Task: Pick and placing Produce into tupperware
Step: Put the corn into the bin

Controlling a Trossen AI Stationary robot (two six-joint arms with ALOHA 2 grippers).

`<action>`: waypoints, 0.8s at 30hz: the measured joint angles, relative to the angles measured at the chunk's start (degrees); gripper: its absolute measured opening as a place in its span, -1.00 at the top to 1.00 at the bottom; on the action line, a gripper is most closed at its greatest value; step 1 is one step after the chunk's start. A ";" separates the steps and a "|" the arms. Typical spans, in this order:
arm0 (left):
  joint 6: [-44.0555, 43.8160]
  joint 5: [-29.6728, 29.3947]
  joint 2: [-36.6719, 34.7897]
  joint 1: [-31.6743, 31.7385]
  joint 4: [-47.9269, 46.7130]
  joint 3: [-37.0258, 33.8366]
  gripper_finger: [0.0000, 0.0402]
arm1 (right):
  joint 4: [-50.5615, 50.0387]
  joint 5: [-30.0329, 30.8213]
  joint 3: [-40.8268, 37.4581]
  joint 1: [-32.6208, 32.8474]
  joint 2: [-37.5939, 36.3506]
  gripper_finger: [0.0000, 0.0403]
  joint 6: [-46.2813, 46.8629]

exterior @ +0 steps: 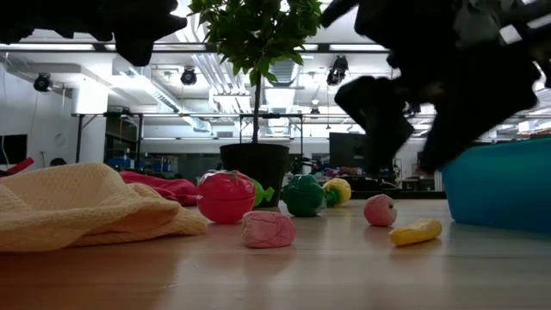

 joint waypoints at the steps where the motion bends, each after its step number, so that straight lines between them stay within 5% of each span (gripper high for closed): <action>1: -0.76 0.00 0.00 0.00 0.03 -0.01 0.36 | 0.01 -0.14 0.06 0.00 0.51 -0.13 -0.04; 24: 0.96 0.00 0.00 0.00 0.15 -0.01 0.36 | -1.08 -0.80 -0.16 0.90 4.89 -0.13 3.43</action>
